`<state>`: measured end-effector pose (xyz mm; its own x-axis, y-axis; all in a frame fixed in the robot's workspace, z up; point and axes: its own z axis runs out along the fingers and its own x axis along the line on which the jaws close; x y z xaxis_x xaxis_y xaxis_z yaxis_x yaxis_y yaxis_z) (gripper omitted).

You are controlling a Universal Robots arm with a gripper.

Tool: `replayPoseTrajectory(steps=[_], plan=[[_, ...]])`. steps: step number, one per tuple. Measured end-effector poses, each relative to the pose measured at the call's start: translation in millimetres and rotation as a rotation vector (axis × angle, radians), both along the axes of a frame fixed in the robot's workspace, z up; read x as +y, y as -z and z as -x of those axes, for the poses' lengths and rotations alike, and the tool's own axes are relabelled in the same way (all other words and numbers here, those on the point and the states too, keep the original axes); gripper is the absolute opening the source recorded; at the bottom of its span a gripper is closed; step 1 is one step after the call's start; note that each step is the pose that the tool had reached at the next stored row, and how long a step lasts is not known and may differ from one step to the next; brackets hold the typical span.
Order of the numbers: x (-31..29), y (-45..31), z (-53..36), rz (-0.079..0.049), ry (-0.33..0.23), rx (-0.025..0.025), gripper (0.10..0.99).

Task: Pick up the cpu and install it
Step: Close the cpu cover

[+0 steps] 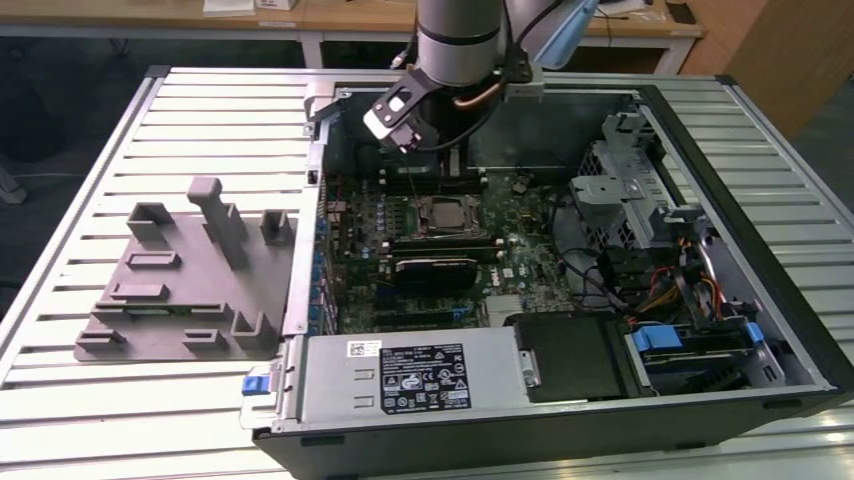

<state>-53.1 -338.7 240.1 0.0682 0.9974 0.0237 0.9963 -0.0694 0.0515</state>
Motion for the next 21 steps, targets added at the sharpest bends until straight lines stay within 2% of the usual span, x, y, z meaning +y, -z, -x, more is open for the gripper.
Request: replayPoseTrajectory(steps=[7,18,21], plan=[[0.0,3.1,9.6,0.0,0.0,0.0,0.106],[0.0,5.7,10.1,0.0,-0.003,0.0001,0.106],[0.0,5.8,10.0,0.0,-0.032,0.0,0.106]])
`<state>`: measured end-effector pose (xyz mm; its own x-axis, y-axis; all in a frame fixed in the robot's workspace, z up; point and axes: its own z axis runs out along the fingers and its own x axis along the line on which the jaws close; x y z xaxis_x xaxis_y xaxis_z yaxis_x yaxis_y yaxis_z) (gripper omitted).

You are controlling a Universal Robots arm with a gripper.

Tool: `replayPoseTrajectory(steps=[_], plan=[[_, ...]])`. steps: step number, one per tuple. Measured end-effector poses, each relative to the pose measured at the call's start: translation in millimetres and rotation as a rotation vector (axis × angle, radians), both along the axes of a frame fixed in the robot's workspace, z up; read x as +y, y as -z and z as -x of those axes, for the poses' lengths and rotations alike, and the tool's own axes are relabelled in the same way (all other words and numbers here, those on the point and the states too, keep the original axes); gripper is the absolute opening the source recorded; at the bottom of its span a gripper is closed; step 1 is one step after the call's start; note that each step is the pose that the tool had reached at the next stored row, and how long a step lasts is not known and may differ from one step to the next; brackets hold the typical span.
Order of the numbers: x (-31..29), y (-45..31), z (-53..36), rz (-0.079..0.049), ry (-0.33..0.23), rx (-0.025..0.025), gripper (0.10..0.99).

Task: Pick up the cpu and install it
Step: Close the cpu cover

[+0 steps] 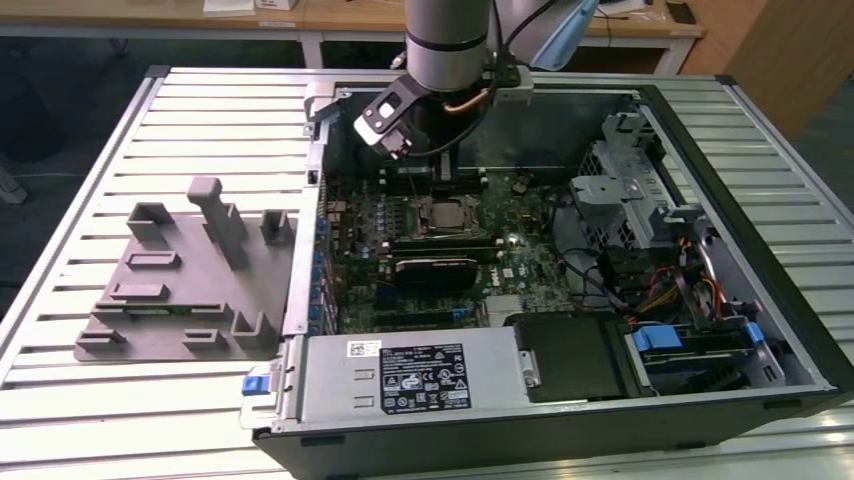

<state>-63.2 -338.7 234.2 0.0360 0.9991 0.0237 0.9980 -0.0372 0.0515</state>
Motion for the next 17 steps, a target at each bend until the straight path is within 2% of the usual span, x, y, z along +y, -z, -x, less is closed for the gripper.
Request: replayPoseTrajectory(steps=[17], plan=[[0.0,1.0,0.0,0.0,-0.297,0.0001,0.106]])
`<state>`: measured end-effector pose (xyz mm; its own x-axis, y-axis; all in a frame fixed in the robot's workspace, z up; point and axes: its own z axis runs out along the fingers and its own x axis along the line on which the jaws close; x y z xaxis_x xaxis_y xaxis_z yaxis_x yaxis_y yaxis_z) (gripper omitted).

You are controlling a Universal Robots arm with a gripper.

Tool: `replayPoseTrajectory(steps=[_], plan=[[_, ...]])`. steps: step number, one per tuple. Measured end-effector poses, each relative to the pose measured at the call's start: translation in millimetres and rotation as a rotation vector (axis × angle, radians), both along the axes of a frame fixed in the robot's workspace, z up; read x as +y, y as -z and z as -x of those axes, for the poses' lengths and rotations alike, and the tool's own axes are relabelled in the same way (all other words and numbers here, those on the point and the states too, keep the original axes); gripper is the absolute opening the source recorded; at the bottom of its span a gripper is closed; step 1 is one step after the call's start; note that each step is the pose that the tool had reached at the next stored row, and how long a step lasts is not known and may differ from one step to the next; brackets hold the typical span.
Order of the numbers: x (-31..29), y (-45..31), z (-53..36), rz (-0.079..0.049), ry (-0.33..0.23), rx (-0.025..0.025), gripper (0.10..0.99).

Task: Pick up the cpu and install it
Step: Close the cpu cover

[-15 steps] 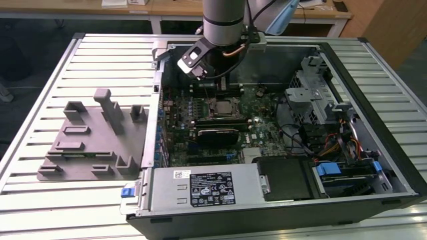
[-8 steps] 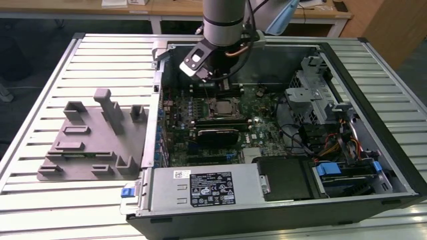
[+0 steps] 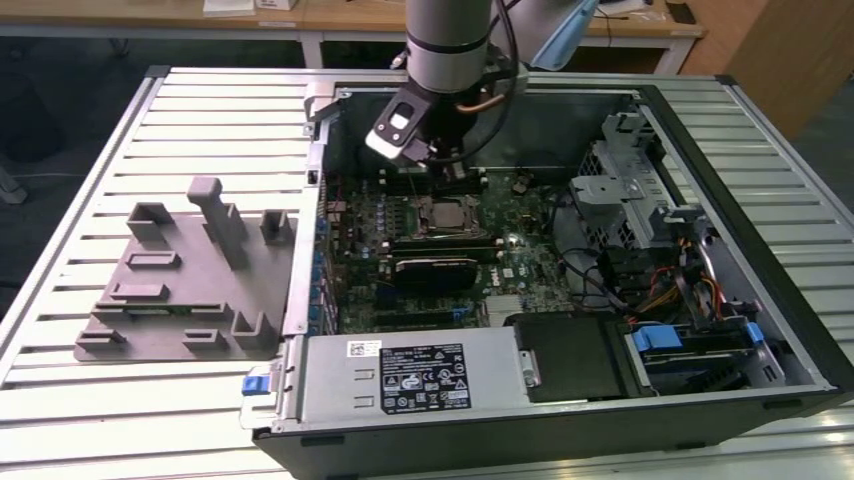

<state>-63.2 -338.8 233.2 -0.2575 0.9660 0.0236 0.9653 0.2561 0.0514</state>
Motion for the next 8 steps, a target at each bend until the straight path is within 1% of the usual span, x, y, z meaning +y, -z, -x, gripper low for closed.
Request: replayPoseTrajectory(steps=[8], plan=[[0.0,0.4,0.0,0.0,-0.146,0.0,0.106]])
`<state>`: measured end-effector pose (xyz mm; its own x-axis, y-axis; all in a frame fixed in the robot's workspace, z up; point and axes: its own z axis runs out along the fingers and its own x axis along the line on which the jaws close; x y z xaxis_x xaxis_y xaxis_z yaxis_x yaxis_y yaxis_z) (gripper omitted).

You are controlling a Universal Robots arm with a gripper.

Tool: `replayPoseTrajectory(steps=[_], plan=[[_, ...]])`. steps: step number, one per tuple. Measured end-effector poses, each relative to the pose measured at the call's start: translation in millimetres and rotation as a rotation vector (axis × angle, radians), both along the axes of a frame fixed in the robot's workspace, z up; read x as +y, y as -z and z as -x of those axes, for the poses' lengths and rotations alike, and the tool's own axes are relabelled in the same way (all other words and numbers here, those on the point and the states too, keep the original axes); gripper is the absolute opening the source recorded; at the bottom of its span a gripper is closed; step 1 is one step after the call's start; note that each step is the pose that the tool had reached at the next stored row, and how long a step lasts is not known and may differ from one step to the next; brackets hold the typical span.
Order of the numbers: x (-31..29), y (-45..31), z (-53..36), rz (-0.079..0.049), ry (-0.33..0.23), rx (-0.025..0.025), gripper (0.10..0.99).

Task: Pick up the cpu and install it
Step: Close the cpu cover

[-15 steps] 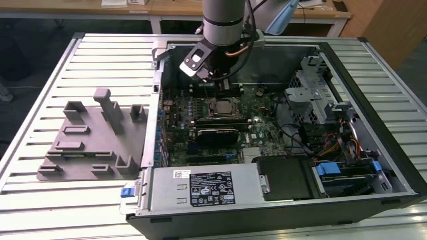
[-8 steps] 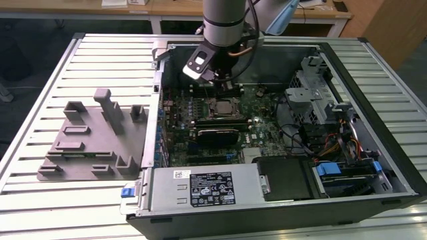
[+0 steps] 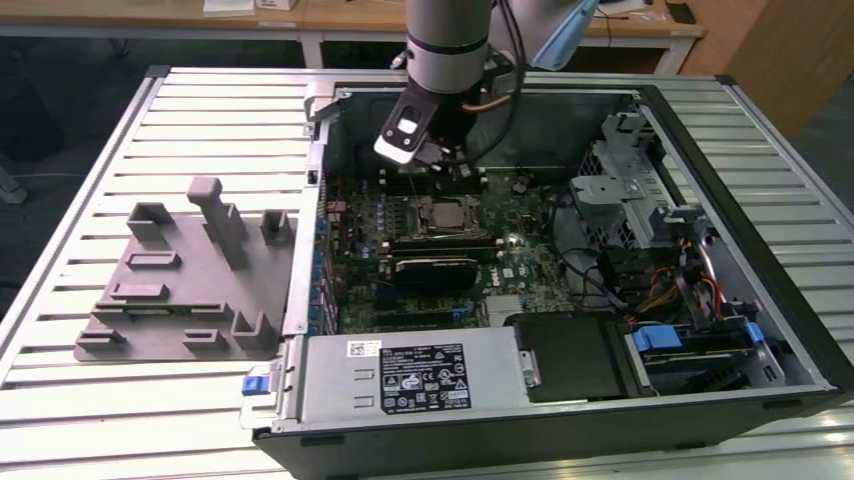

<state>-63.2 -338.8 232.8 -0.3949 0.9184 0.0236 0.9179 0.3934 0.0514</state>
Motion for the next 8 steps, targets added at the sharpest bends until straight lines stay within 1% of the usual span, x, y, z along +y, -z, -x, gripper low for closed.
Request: replayPoseTrajectory(steps=[8], plan=[[0.0,0.4,0.0,0.0,-0.145,0.0,0.106]])
